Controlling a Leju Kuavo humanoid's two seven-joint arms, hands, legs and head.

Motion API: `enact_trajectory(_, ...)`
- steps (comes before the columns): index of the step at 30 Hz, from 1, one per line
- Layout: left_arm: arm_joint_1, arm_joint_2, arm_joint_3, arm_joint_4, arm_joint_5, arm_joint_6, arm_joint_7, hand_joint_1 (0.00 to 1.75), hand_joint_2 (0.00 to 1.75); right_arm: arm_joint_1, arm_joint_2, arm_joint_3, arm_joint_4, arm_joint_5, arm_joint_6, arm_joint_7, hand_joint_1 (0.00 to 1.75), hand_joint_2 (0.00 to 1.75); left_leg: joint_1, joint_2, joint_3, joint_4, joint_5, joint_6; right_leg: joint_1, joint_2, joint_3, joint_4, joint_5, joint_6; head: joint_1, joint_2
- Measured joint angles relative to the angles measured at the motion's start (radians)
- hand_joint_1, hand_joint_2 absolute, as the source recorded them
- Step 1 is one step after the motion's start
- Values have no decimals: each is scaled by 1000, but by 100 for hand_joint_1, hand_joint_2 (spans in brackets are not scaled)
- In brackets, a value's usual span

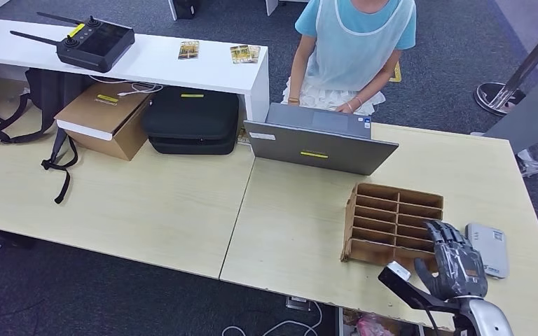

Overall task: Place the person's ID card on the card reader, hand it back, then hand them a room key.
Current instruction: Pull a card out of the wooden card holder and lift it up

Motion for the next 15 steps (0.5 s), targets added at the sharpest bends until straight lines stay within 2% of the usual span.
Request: enact_trajectory(15,0,-1,3,0,1,0,1,0,0,20,8,-9,-22,24,8,19,175,175,0,0,0,0,0,0,0,0,0,0,0,0,0,0)
